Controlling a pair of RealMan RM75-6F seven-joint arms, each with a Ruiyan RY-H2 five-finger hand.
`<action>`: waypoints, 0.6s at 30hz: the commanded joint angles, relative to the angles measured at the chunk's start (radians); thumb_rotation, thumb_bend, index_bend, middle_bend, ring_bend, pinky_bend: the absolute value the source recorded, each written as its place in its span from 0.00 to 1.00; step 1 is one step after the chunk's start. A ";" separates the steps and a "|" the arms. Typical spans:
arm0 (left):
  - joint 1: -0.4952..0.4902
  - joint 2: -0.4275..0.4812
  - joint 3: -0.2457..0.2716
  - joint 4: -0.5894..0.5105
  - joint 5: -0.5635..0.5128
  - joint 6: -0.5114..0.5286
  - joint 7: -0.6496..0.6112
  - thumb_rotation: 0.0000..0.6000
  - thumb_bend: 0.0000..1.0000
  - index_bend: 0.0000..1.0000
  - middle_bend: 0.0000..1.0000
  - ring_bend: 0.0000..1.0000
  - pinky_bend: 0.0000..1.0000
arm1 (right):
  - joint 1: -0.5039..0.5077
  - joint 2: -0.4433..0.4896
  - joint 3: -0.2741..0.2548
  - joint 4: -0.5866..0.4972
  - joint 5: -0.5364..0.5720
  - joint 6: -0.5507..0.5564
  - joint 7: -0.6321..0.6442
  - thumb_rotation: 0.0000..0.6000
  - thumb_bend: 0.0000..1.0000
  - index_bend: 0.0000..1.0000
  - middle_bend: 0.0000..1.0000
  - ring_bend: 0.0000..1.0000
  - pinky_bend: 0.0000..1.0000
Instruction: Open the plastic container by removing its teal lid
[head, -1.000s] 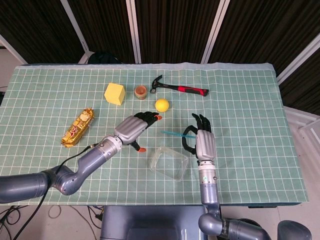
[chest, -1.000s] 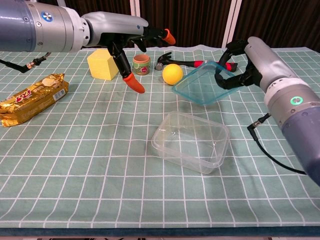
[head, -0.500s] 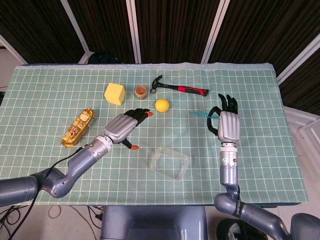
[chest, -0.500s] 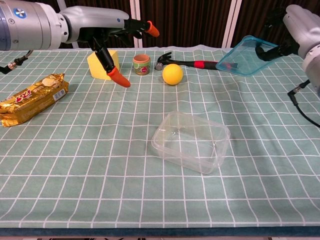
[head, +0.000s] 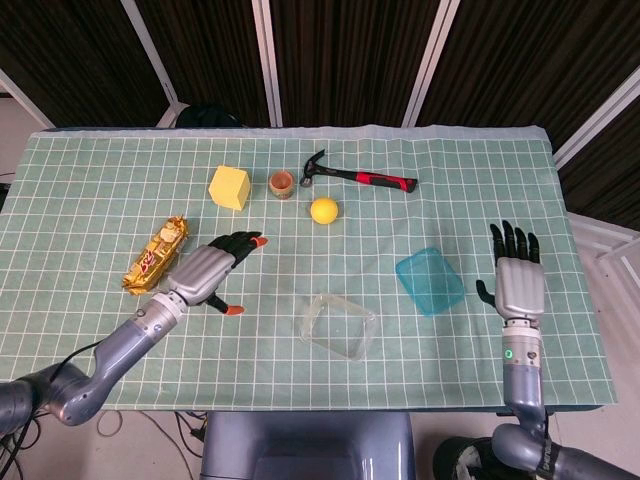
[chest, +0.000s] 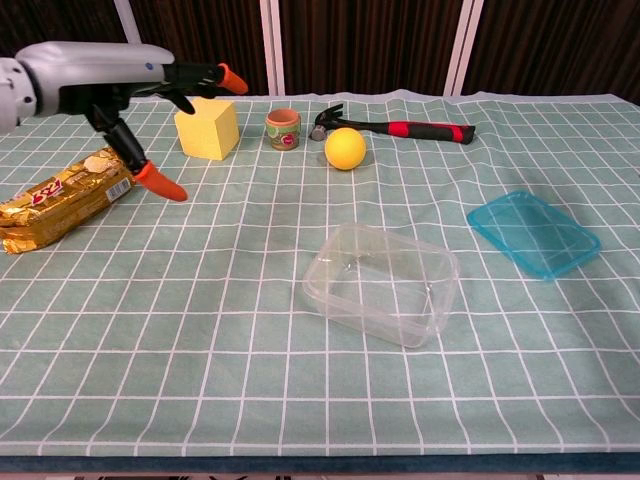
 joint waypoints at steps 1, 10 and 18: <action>0.060 0.048 0.038 -0.030 0.058 0.050 -0.045 1.00 0.00 0.00 0.00 0.00 0.12 | -0.060 0.069 -0.039 -0.083 0.005 0.032 0.028 1.00 0.36 0.00 0.00 0.00 0.00; 0.243 0.140 0.132 -0.071 0.194 0.246 -0.086 1.00 0.00 0.00 0.00 0.00 0.10 | -0.128 0.223 -0.135 -0.190 -0.111 0.034 0.118 1.00 0.31 0.00 0.00 0.00 0.00; 0.450 0.182 0.227 -0.059 0.265 0.471 0.032 1.00 0.00 0.00 0.00 0.00 0.01 | -0.194 0.375 -0.276 -0.223 -0.294 0.031 0.210 1.00 0.20 0.00 0.00 0.00 0.00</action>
